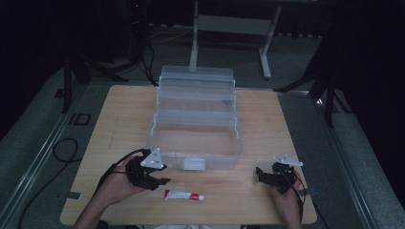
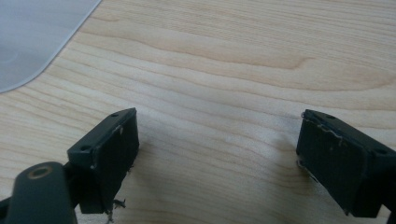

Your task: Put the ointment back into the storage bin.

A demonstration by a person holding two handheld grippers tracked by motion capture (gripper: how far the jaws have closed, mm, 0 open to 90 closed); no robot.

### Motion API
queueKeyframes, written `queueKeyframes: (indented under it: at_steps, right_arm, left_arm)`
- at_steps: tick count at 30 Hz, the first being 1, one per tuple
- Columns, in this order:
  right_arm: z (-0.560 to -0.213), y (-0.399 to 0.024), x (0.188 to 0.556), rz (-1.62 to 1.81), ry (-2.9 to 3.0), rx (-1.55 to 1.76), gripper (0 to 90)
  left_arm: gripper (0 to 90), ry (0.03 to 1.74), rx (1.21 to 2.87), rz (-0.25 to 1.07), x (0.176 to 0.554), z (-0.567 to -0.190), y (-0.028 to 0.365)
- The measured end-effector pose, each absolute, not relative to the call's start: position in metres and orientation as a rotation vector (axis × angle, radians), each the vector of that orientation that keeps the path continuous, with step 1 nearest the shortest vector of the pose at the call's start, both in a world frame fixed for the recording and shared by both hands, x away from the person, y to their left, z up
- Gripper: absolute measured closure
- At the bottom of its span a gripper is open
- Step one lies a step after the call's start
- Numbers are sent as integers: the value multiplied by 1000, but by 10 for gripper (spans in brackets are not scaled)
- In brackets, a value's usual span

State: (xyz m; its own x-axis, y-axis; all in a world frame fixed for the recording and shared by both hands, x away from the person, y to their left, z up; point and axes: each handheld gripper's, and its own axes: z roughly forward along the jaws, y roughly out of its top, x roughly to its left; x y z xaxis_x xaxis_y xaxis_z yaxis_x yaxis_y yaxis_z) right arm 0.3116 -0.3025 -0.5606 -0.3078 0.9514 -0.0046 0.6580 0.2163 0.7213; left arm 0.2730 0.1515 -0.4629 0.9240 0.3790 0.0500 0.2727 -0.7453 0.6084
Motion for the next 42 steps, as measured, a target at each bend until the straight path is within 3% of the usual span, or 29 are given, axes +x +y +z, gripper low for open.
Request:
queueKeyframes:
  at_steps: [42]
  right_arm:
    - [-561,-302,312,869,2049,1482,127]
  left_arm:
    - [512,259,2626,156,274,-475,105]
